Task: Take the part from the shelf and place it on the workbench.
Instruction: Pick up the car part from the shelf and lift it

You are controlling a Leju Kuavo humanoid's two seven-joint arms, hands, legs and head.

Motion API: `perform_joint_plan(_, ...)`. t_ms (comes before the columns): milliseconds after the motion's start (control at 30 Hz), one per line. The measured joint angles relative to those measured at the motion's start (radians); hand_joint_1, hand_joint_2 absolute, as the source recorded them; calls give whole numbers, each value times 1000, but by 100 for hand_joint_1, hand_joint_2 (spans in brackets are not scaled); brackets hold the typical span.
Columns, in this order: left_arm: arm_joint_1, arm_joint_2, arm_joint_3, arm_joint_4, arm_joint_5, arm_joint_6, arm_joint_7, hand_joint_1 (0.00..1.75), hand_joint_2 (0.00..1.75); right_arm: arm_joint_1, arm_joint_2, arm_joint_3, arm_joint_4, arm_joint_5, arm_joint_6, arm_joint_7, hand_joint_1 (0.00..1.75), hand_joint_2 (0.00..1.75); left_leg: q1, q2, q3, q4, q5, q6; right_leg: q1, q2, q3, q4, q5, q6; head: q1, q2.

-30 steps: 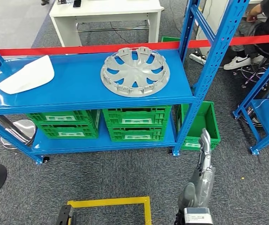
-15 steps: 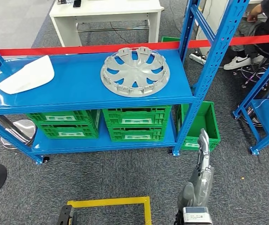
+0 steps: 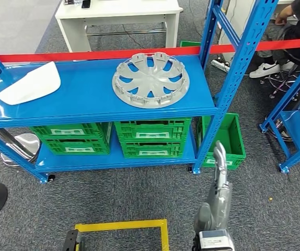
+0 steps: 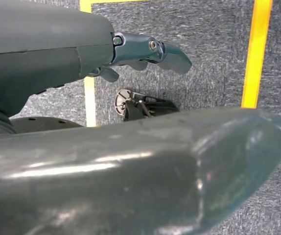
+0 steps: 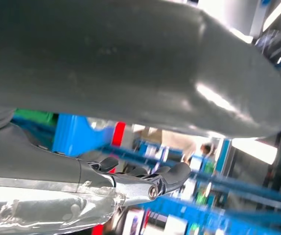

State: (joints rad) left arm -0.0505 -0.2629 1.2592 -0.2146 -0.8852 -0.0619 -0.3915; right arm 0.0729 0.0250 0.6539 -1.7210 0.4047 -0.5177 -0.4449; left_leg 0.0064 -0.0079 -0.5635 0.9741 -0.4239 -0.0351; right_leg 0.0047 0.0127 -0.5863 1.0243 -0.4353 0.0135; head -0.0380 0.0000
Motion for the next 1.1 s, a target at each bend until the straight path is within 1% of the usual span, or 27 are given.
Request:
perform_joint_plan(267,8,-18,38,-20,40,-1,-2,0,0,-49,8,26,32,-24,49,-18,0,0,0,0,0,0,0,0,0,0,0,0,0,0,0,0)
perform_joint_plan(433,11,-24,53,-33,42,-5,0,0,0,-65,15,31,49,-32,54,-19,0,0,0,0,0,0,0,0,0,0,0,0,0,0,0,0)
perform_joint_plan(800,11,-25,61,-39,27,-5,2,0,0,-53,15,29,52,-56,49,-25,0,0,0,0,0,0,0,0,0,0,0,0,0,0,0,0)
perform_joint_plan(1100,9,-21,55,-39,-15,-1,4,0,0,-11,15,-2,26,-72,5,-32,0,0,0,0,0,0,0,0,0,0,-1,0,0,0,0,0)
